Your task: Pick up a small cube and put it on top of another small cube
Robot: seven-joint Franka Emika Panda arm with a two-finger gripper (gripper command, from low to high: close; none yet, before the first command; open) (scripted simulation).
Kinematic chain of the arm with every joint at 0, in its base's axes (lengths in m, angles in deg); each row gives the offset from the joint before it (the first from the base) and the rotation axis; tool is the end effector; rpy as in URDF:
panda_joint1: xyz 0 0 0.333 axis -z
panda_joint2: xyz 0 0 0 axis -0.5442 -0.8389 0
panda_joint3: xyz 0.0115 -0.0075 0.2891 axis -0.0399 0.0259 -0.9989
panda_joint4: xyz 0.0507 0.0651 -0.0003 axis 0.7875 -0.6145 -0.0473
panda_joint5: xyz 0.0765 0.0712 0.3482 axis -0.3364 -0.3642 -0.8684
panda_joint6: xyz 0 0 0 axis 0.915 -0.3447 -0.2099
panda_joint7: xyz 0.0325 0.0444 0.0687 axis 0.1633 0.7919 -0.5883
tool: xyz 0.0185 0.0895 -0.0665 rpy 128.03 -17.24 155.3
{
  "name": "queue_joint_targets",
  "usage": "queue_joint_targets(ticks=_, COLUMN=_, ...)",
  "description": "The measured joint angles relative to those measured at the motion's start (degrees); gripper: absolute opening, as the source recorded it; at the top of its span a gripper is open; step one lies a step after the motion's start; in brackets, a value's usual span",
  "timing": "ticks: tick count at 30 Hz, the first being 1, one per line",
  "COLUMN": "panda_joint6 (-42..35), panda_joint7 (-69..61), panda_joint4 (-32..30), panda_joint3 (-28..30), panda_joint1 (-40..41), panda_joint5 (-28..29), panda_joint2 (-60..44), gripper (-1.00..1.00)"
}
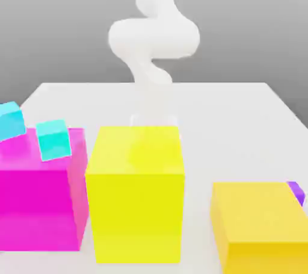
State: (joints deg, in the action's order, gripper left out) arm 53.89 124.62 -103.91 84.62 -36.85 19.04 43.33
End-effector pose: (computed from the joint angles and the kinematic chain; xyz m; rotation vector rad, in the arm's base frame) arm 0.3715 0.0287 0.6461 -2.5635 0.8584 -0.9447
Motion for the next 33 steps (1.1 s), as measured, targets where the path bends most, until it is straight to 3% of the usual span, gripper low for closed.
queue_joint_targets(ticks=16, panda_joint6=15.8, panda_joint7=-29.2, panda_joint4=-9.7, panda_joint3=-7.9, panda_joint1=-20.5, panda_joint5=-1.5, panda_joint2=-33.5, gripper=0.00)
queue_joint_targets(ticks=24, panda_joint6=23.8, panda_joint7=-37.1, panda_joint4=-14.1, panda_joint3=-11.7, panda_joint1=-29.4, panda_joint5=6.1, panda_joint2=-50.5, gripper=0.00)
queue_joint_targets(ticks=29, panda_joint6=31.5, panda_joint7=-34.0, panda_joint4=-12.6, panda_joint3=-7.5, panda_joint1=-33.2, panda_joint5=11.7, panda_joint2=-60.9, gripper=0.00)
queue_joint_targets(ticks=30, panda_joint6=32.6, panda_joint7=-33.6, panda_joint4=-12.3, panda_joint3=-6.8, panda_joint1=-33.8, panda_joint5=12.2, panda_joint2=-62.2, gripper=-1.00)
queue_joint_targets(ticks=33, panda_joint6=32.6, panda_joint7=-33.6, panda_joint4=-12.3, panda_joint3=-6.8, panda_joint1=-33.8, panda_joint5=12.3, panda_joint2=-62.2, gripper=-1.00)
